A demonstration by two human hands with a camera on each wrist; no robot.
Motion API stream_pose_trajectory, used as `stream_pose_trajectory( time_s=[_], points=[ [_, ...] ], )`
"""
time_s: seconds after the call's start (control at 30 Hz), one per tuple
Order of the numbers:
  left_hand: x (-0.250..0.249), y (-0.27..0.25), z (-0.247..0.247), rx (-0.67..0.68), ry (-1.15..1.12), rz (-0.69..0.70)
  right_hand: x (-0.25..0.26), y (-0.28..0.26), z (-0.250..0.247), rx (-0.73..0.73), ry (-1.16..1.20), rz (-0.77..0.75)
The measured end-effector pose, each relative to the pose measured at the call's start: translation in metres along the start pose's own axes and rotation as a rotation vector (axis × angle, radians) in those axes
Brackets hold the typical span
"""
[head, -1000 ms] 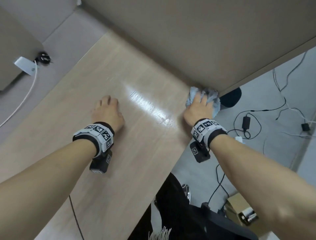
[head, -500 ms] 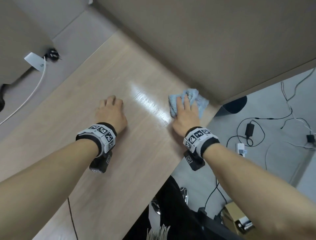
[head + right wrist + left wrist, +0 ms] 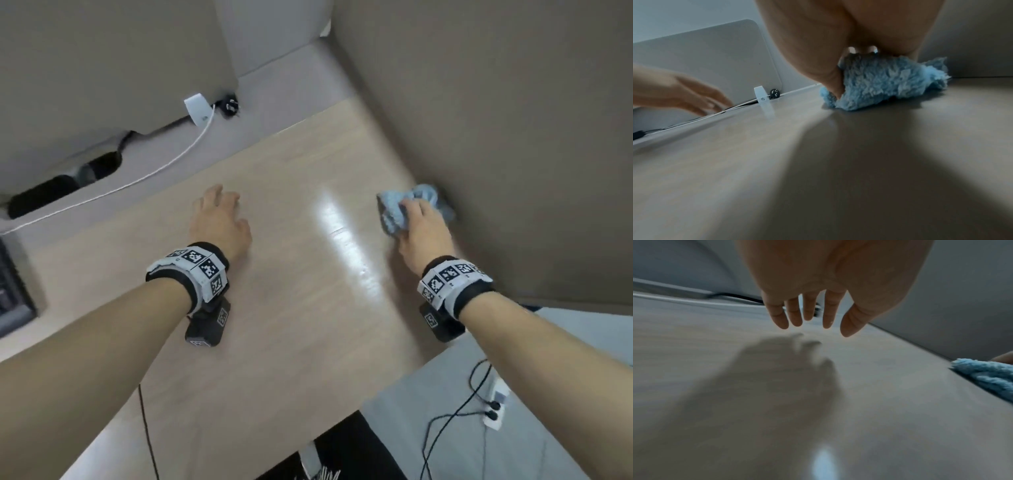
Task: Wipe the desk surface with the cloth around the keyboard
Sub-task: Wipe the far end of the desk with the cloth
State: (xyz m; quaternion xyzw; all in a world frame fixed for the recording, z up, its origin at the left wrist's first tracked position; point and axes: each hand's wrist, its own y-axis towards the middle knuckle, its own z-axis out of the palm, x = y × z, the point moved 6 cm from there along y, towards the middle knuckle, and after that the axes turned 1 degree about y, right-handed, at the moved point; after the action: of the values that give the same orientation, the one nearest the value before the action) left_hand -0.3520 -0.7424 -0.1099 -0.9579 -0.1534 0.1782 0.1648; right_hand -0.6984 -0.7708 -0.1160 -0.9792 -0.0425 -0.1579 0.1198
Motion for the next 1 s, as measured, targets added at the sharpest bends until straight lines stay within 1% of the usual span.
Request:
stream_pose_trajectory(
  time_s=[0.07, 0.13, 0.27, 0.37, 0.43, 0.47, 0.53, 0.6, 0.67, 0.7, 0.73, 0.77, 0.83, 0.93, 1.0],
  points=[
    [0.035, 0.009, -0.018, -0.031, 0.019, -0.091, 0.023, 0.044, -0.001, -0.002, 0.003, -0.007],
    [0.072, 0.019, -0.035, -0.062, 0.023, -0.178, 0.055, 0.089, 0.005, 0.000, 0.021, -0.049],
    [0.119, 0.033, -0.052, -0.031, 0.034, -0.235, 0.105, 0.163, 0.008, -0.016, -0.016, -0.054],
    [0.137, 0.036, -0.051, 0.011, 0.036, -0.261, 0.139, 0.193, 0.011, -0.005, -0.106, -0.068],
    [0.144, 0.038, -0.049, 0.014, 0.018, -0.268, 0.174, 0.196, 0.027, 0.037, -0.182, -0.134],
    [0.144, 0.038, -0.046, 0.014, 0.008, -0.267, 0.195, 0.189, 0.039, 0.070, -0.223, -0.199],
    [0.145, 0.038, -0.042, 0.018, -0.018, -0.285, 0.243, 0.159, 0.074, 0.165, -0.263, -0.388],
    [0.146, 0.038, -0.040, 0.008, -0.042, -0.304, 0.279, 0.116, 0.104, 0.276, -0.238, -0.585],
    [0.146, 0.040, -0.040, -0.010, -0.063, -0.310, 0.290, 0.092, 0.118, 0.368, -0.244, -0.717],
    [0.146, 0.041, -0.040, -0.013, -0.075, -0.319, 0.285, 0.094, 0.115, 0.368, -0.243, -0.744],
    [0.145, 0.042, -0.040, -0.015, -0.081, -0.329, 0.275, 0.106, 0.106, 0.335, -0.236, -0.733],
    [0.144, 0.042, -0.040, -0.016, -0.081, -0.340, 0.264, 0.124, 0.091, 0.281, -0.226, -0.679],
    [0.142, 0.042, -0.040, -0.031, -0.079, -0.355, 0.226, 0.174, 0.065, 0.182, -0.256, -0.528],
    [0.141, 0.041, -0.038, -0.058, -0.089, -0.380, 0.160, 0.260, 0.036, 0.142, -0.367, -0.294],
    [0.141, 0.042, -0.038, -0.096, -0.085, -0.388, 0.152, 0.290, 0.022, 0.163, -0.340, -0.173]
  ],
)
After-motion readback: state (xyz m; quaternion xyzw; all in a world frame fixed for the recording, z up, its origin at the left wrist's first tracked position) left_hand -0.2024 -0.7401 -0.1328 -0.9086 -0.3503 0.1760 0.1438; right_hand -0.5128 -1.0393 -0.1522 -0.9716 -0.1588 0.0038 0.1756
